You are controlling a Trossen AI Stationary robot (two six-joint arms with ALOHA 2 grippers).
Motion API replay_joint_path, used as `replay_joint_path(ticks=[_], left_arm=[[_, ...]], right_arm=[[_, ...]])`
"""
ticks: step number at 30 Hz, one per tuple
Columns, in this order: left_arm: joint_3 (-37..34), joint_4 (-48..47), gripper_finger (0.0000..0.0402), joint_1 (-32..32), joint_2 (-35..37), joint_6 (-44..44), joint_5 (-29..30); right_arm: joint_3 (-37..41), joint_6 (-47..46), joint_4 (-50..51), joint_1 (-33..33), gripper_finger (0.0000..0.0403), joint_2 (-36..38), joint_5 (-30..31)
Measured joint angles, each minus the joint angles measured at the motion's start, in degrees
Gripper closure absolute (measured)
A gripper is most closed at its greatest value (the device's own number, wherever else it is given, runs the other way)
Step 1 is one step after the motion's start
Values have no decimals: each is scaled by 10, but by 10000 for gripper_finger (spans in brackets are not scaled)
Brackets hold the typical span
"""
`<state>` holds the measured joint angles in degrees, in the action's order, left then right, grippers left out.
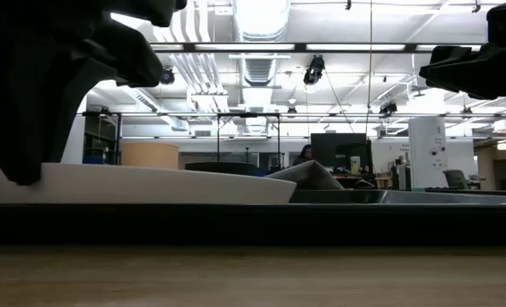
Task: Set up tray
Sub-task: Put the white plate on the left side of the black tray
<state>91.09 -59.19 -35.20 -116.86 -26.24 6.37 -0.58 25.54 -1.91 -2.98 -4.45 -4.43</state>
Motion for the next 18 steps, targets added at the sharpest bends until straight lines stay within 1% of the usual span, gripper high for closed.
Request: replay_joint_path(ticks=[9,18], left_arm=[[-5,-11,401,0,0,-19,-1],[-4,-13,401,0,0,-19,-2]], right_arm=[[0,0,0,0,335,0,0],[0,0,0,0,335,0,0]])
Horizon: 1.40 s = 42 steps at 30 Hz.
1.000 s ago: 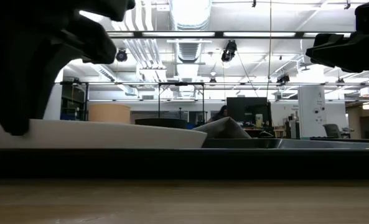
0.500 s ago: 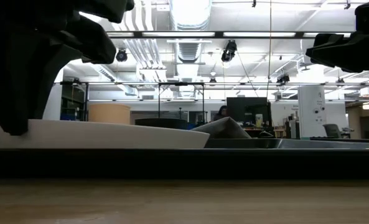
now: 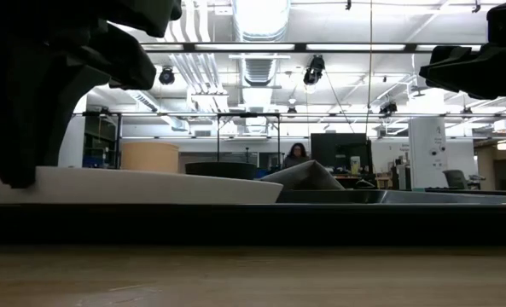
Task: Set up tray
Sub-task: Put the white plate on the left side of the black tray, then put the black bowl on top of the white plate
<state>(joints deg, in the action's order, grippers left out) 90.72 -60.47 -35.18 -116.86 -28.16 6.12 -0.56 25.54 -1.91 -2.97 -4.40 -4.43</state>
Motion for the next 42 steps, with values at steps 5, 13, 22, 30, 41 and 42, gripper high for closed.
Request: replay_joint_path(ticks=[5,13,22,30,41,42], left_arm=[[0,0,399,0,0,0,-1],[0,0,359,0,0,-1,-3],[0,0,340,0,10,-1,-3],[0,0,339,6,53,0,-2],[0,-2,339,46,131,83,17],[0,-1,339,53,138,89,25]], right_arm=[[0,0,0,0,335,0,0],[0,0,0,0,335,0,0],[0,0,0,0,335,0,0],[0,0,0,0,335,0,0],[0,0,0,0,335,0,0],[0,0,0,0,335,0,0]])
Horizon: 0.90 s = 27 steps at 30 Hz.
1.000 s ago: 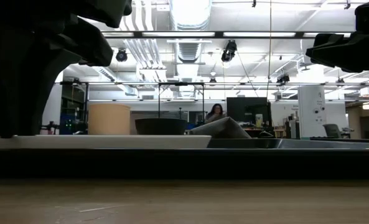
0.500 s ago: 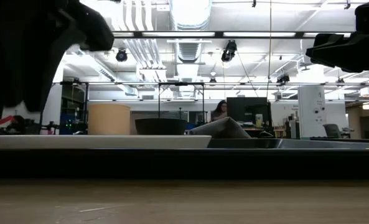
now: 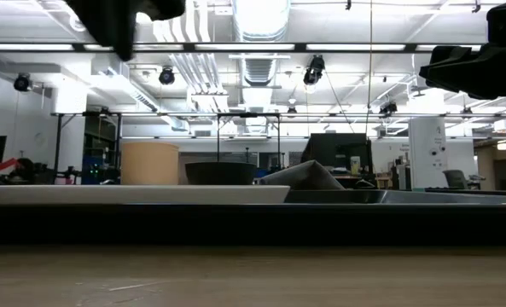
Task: Set up tray
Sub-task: Put the black bowl on top of the white plate
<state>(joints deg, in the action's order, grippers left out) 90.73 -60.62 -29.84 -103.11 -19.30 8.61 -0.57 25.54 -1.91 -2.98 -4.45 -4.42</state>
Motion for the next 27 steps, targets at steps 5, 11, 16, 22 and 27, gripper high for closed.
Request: replay_joint_path(ticks=[5,11,16,22,27], left_arm=[[0,-2,339,45,23,49,24],[0,-2,339,117,32,106,25],[-14,0,339,184,32,152,26],[-44,6,339,273,32,202,26],[-87,47,339,346,32,244,27]], right_arm=[[0,0,0,0,335,0,0],[0,0,0,0,335,0,0],[0,0,0,0,335,0,0],[0,0,0,0,335,0,0],[0,0,0,0,335,0,0]])
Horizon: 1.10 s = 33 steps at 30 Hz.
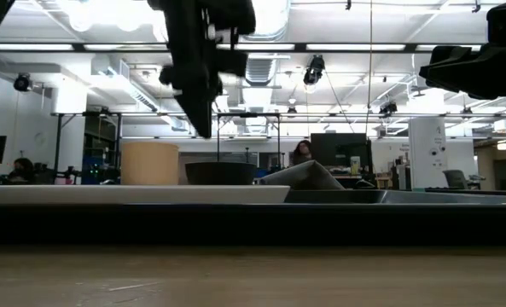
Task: Set up tray
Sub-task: Put the black bowl on top of the white plate
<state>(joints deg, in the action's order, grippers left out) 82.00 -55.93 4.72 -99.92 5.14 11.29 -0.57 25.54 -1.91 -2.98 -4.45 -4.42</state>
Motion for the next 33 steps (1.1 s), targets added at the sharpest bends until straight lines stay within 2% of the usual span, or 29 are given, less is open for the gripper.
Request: replay_joint_path(ticks=[5,10,17,33], left_arm=[[-50,57,339,66,0,46,-1],[-65,65,339,111,0,58,0],[-58,85,339,114,2,79,29],[-66,135,339,115,2,96,31]], right_arm=[[0,0,0,0,335,0,0],[0,0,0,0,335,0,0],[0,0,0,0,335,0,0],[0,0,0,0,335,0,0]])
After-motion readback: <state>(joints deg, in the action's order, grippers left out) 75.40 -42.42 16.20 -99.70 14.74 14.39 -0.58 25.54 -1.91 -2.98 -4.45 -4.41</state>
